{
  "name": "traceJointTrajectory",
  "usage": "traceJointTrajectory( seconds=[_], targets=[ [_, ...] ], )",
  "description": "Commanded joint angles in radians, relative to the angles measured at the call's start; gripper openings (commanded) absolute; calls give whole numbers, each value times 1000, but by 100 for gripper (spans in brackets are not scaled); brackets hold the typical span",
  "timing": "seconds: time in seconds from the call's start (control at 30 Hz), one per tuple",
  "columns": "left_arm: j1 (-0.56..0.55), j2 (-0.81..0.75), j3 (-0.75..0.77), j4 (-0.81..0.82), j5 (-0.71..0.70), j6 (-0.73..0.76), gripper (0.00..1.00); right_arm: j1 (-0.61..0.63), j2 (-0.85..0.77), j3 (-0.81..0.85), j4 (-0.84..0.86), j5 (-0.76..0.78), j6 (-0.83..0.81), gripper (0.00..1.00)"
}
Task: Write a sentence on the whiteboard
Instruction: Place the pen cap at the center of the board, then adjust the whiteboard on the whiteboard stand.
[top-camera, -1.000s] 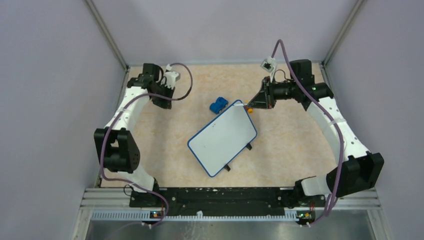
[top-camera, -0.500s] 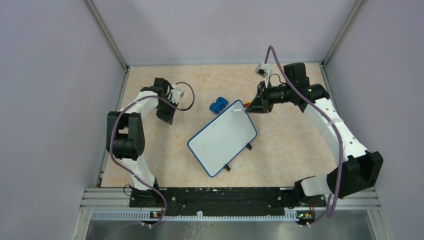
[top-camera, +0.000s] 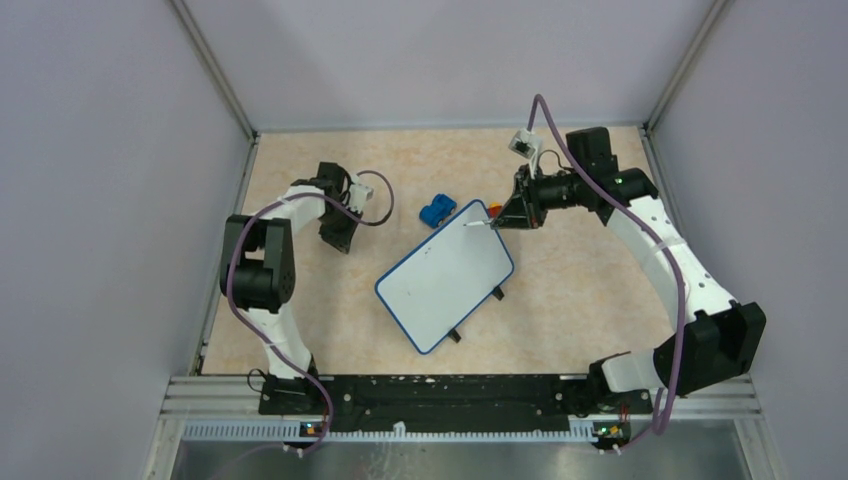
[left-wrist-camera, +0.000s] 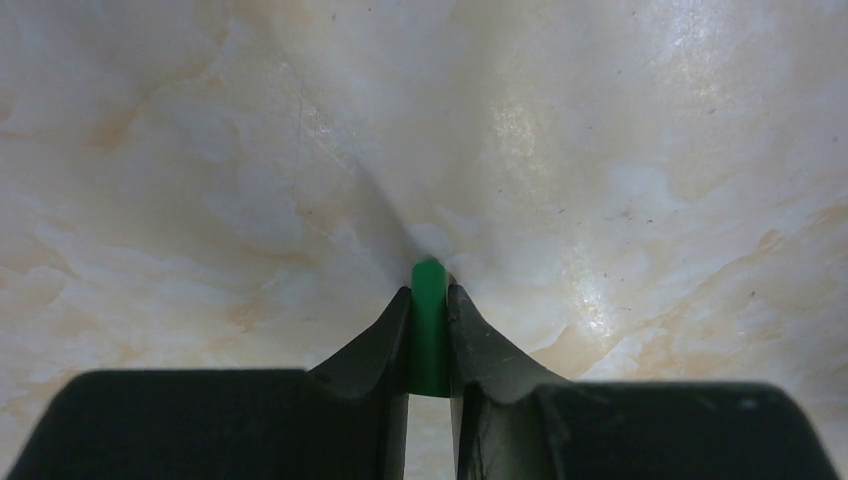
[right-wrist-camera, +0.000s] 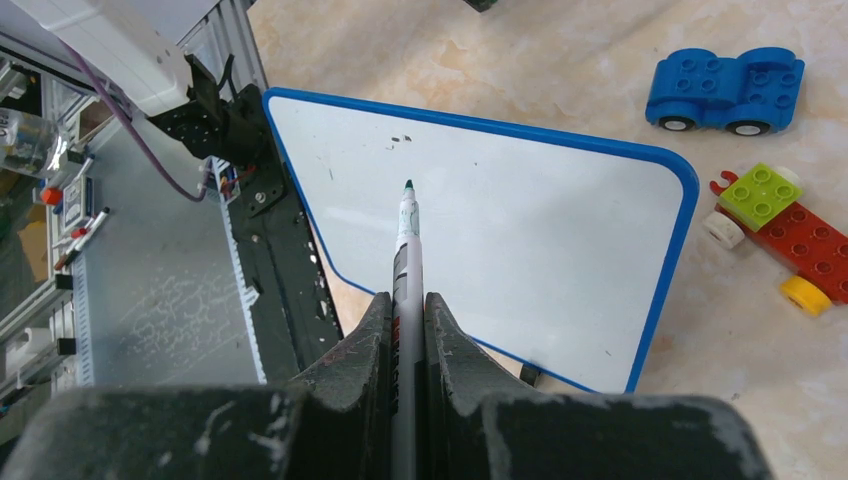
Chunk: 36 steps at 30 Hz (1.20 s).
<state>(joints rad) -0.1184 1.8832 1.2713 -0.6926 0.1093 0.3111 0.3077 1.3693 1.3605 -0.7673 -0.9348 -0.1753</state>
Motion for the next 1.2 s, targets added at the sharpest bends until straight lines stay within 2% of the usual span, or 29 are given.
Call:
traceJointTrajectory(
  seconds=[0.0, 0.23, 0.43, 0.6, 0.77, 0.9, 1.07, 1.17],
  targets=[
    [-4, 7, -2, 21, -6, -15, 24, 8, -9, 15, -3, -5, -30, 0],
    [-4, 9, 15, -3, -2, -15, 34, 7, -10, 30, -17, -8, -40, 0],
    [-6, -12, 52, -39, 10, -22, 38, 9, -11, 34, -26, -9, -50, 0],
    [-3, -80, 135, -97, 75, -40, 53, 8, -15, 34, -37, -21, -76, 0],
    [12, -177, 240, -142, 255, -48, 63, 43, -27, 30, -36, -8, -138, 0],
    [17, -259, 283, -154, 486, -46, 70, 106, -43, 9, -30, 50, -208, 0],
    [9, -329, 251, -141, 859, -24, 70, 142, -69, -15, -22, 39, -252, 0],
    [-32, -325, 225, -115, 921, -54, 69, 142, -79, 0, -57, 1, -285, 0]
  ],
)
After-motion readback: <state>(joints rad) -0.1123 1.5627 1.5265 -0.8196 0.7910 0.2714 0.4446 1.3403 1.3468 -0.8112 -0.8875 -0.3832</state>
